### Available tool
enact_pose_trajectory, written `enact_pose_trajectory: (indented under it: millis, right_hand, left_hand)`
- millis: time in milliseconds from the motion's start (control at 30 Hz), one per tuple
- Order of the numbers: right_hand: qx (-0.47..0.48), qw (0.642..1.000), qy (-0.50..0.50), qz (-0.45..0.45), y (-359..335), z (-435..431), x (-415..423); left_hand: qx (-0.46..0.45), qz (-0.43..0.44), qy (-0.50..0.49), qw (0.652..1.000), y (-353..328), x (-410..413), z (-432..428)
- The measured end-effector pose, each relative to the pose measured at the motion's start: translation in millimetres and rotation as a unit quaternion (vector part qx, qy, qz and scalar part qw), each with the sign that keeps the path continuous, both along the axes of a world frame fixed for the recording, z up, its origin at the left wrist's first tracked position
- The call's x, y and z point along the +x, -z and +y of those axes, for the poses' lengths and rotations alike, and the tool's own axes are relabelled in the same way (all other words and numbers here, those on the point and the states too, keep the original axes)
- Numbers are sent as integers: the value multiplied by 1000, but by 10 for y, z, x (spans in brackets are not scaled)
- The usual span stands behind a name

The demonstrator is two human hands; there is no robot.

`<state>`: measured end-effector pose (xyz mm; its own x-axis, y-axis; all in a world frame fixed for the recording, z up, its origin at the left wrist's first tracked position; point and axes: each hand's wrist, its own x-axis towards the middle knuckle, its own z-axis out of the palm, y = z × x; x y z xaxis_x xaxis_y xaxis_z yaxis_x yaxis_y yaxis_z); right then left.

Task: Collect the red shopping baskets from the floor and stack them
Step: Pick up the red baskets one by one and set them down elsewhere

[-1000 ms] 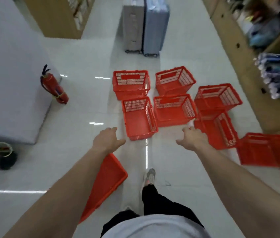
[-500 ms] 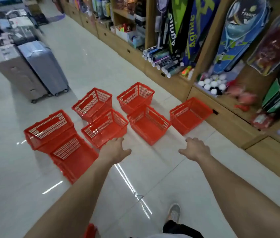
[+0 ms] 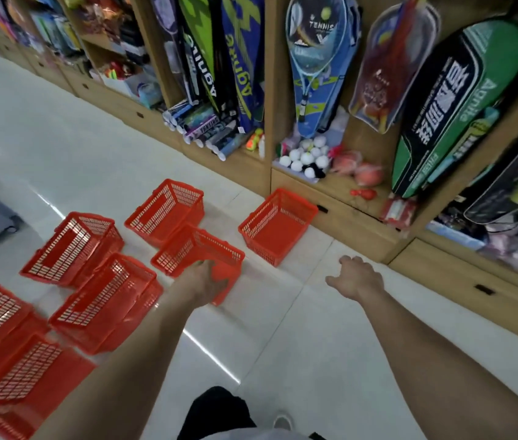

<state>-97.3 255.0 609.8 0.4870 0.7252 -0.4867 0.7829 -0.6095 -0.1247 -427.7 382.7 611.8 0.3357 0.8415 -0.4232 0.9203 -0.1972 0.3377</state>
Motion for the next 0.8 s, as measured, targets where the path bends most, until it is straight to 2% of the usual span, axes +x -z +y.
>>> enact_pose_trajectory:
  millis: [200, 433, 633, 733, 800]
  right_hand:
    - [-24, 1000, 17, 2, 249, 820, 633]
    - [-64, 998, 26, -13, 413, 2351, 1306]
    - [-41, 998, 19, 42, 577, 3796, 1667]
    - [-14, 996, -3, 84, 899, 4390, 1784]
    - [-30, 995, -35, 93, 1269, 4737, 1922]
  left_hand:
    - [-19, 9, 18, 1000, 335, 695, 1012]
    - [-56, 10, 5, 998, 819, 1384, 2557]
    - [-91, -1, -42, 995, 1143, 1650, 3542]
    - [-103, 3, -72, 992, 1463, 1770, 3785]
    - [-114, 0, -101, 988, 1778, 1866, 3892]
